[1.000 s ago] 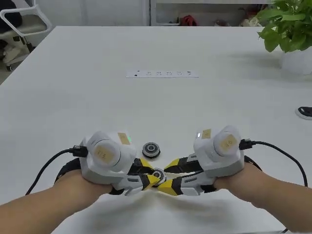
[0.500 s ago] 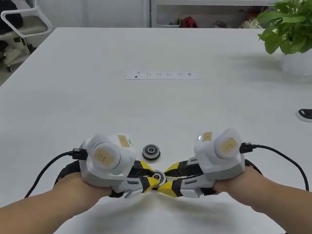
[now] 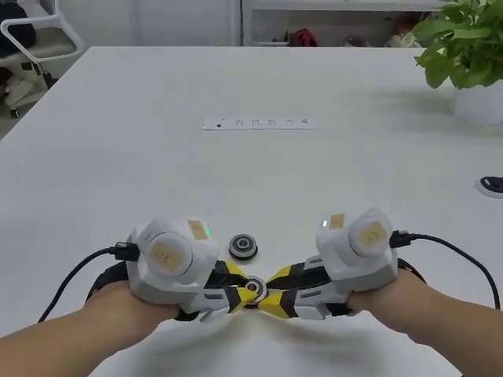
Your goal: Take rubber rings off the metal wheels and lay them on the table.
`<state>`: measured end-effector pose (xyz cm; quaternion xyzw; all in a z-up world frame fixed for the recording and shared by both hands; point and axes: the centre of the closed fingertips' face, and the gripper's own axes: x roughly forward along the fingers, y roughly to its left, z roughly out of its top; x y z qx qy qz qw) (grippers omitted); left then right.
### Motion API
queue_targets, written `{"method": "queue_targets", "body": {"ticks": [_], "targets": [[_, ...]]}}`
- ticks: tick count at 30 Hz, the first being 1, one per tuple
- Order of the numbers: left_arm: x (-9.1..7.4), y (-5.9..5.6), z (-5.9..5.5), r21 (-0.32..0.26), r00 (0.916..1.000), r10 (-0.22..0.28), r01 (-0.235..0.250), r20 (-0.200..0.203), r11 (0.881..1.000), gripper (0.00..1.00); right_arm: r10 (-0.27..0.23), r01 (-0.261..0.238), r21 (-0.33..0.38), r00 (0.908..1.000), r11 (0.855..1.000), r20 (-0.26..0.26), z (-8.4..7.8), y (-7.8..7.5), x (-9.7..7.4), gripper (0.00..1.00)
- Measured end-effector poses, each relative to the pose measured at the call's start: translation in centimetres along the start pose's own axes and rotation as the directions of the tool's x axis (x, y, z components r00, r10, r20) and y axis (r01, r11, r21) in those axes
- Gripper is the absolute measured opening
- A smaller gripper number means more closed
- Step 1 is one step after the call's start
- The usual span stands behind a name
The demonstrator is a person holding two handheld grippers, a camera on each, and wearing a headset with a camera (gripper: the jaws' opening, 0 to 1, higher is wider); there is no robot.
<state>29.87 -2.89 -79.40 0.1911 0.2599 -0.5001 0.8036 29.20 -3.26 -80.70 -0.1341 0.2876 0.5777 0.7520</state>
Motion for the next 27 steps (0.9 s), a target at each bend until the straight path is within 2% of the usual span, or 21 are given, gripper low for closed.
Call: {"method": "queue_targets", "body": {"ticks": [9, 16, 27], "targets": [[-0.01, -0.04, -0.04, -0.001, 1.0, 0.003, -0.003, -0.001, 1.0, 0.14, -0.005, 0.005, 0.032, 0.9999, 0.999, -0.011, -0.41, -0.27, -0.11, 0.05], [0.01, -0.01, -0.07, 0.004, 1.0, 0.006, -0.006, -0.004, 1.0, 0.14, -0.014, 0.014, 0.072, 0.9999, 0.997, -0.01, -0.45, -0.53, -0.27, 0.01], [-0.01, 0.01, -0.14, 0.015, 0.9999, 0.009, -0.009, -0.011, 1.0, 0.13, -0.025, 0.02, 0.192, 0.9994, 0.981, 0.023, -0.13, -0.97, -0.79, 0.0]]}}
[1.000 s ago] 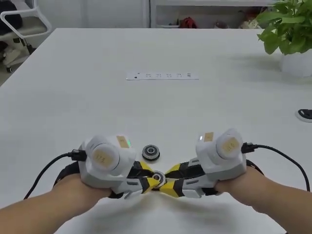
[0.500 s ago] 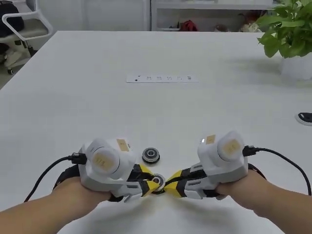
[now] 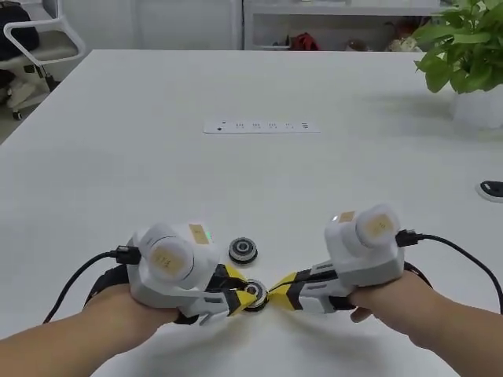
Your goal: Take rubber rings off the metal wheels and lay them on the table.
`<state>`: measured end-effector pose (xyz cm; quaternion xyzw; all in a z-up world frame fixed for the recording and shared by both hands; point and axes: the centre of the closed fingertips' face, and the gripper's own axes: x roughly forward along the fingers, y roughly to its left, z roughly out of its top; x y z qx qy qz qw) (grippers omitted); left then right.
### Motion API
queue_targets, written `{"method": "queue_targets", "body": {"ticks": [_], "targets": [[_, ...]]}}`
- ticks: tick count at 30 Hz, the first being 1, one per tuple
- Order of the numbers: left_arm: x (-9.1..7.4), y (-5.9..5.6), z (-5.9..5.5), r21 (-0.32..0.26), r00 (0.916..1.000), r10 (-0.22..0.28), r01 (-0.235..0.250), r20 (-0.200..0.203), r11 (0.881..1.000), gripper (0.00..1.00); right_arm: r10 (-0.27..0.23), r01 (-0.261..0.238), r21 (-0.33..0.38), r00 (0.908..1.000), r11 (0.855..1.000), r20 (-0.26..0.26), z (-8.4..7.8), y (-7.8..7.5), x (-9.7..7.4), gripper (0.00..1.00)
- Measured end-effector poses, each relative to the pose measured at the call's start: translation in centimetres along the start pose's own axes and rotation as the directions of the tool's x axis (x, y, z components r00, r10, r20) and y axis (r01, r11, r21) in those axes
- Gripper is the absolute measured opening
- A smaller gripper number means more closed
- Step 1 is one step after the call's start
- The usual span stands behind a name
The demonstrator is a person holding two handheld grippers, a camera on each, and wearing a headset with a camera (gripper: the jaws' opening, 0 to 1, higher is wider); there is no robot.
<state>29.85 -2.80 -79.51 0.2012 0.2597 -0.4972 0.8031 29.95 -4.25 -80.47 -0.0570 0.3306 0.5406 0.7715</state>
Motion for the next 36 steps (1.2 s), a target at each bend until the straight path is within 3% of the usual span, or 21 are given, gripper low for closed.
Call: {"method": "queue_targets", "body": {"ticks": [13, 36], "targets": [[0.0, 0.0, 0.0, 0.007, 1.0, 0.004, -0.004, -0.007, 1.0, 0.13, 0.004, -0.012, 0.118, 0.9976, 0.993, 0.069, 0.9, -0.2, -0.2, 0.0], [0.0, 0.1, 0.0, 0.022, 0.9995, 0.018, -0.018, -0.026, 1.0, 0.12, 0.029, -0.042, 0.148, 0.9953, 0.988, 0.092, 1.4, 0.3, 0.1, 0.0]]}}
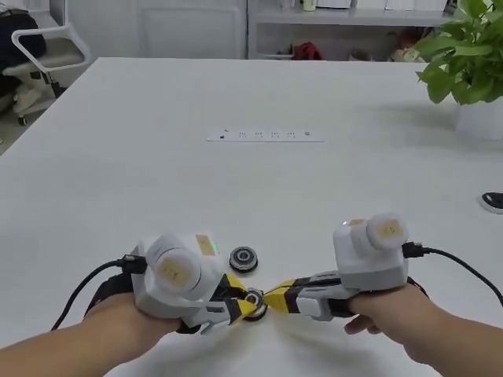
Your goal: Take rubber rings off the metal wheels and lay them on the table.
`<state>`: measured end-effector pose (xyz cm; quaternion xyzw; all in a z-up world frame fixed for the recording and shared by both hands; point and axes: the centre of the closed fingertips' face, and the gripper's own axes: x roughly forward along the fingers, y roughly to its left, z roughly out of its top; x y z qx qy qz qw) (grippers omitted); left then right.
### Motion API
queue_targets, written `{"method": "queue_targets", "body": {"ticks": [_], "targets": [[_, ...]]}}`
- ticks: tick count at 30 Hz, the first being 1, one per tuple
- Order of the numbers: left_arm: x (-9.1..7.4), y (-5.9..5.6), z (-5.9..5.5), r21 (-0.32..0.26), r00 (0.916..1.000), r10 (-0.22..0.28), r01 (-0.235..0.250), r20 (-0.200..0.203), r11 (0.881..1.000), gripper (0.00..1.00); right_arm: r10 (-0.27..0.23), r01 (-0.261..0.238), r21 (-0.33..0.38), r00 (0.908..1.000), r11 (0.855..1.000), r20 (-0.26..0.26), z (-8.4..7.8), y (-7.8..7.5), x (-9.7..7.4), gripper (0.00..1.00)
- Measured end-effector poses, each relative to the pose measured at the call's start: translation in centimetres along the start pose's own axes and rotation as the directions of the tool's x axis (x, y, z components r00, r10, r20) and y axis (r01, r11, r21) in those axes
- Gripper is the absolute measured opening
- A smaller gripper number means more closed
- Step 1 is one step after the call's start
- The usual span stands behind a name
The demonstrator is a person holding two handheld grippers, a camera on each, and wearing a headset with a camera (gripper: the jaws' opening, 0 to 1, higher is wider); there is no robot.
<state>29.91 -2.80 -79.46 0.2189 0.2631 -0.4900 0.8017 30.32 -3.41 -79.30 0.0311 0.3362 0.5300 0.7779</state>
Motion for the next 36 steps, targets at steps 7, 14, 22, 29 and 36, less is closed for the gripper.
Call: {"method": "queue_targets", "body": {"ticks": [7, 14, 22, 29, 36], "targets": [[-0.02, -0.02, 0.01, 0.0, 1.0, 0.001, -0.001, -0.003, 1.0, 0.12, 0.007, -0.007, 0.006, 1.0, 1.0, 0.004, 0.04, 0.1, 0.04, 0.0], [-0.02, -0.03, -0.01, 0.0, 1.0, 0.001, -0.001, -0.004, 1.0, 0.12, 0.016, -0.016, 0.014, 0.9998, 1.0, 0.007, 0.08, 0.25, 0.09, 0.0], [-0.03, -0.12, -0.01, -0.001, 1.0, 0.0, 0.0, -0.005, 1.0, 0.11, 0.031, -0.031, 0.017, 0.9995, 0.999, 0.011, 0.15, 0.58, 0.15, 0.0], [0.0, -0.13, -0.02, -0.002, 1.0, 0.0, 0.0, -0.003, 1.0, 0.12, 0.037, -0.037, 0.016, 0.9991, 0.999, 0.018, 0.24, 0.68, 0.12, 0.0], [0.01, -0.12, -0.01, -0.005, 1.0, 0.0, 0.0, -0.001, 1.0, 0.12, 0.054, -0.055, 0.024, 0.998, 0.998, 0.034, 0.56, 1.0, 0.17, 0.0]]}}
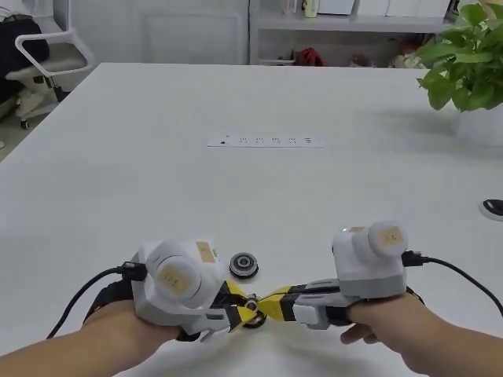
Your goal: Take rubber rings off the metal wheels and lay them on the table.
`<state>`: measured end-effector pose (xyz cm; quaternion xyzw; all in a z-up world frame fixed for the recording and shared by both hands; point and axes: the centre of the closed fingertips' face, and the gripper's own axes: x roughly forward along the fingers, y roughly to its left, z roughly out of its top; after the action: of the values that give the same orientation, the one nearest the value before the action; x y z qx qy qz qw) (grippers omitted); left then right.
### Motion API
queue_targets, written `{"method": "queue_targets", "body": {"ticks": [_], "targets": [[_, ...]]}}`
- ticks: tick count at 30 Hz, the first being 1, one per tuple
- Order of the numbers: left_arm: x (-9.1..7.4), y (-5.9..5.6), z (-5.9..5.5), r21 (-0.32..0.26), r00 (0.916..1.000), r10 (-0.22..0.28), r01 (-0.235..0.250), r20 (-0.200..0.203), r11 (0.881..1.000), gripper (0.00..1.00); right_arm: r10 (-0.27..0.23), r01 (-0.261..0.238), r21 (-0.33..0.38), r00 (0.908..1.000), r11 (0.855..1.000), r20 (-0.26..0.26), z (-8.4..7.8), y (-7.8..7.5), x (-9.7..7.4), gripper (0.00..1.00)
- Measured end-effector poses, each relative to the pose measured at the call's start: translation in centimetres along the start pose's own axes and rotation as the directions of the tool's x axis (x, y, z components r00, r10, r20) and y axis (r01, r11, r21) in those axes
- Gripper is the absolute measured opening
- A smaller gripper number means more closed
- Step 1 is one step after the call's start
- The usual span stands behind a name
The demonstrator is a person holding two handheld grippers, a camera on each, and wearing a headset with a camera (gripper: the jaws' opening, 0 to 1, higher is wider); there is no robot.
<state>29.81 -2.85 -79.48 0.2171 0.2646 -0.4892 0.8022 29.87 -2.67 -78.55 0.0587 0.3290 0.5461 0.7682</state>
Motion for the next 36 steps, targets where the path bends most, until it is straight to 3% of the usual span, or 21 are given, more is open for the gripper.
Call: {"method": "queue_targets", "body": {"ticks": [18, 21, 36], "targets": [[0.0, 0.0, 0.0, 0.001, 1.0, -0.001, 0.001, 0.003, 1.0, 0.12, 0.027, -0.027, 0.011, 0.9995, 1.0, 0.017, 0.3, 0.6, -0.1, 0.0], [0.0, 0.0, 0.0, 0.002, 1.0, -0.001, 0.001, 0.004, 1.0, 0.12, 0.055, -0.055, 0.018, 0.9979, 0.998, 0.033, 0.7, 1.3, -0.1, 0.0], [-0.1, 0.0, 0.1, 0.027, 0.9997, 0.008, -0.008, 0.025, 1.0, 0.13, 0.01, -0.011, 0.016, 0.9993, 1.0, 0.036, 0.8, 0.3, -0.5, 0.0]]}}
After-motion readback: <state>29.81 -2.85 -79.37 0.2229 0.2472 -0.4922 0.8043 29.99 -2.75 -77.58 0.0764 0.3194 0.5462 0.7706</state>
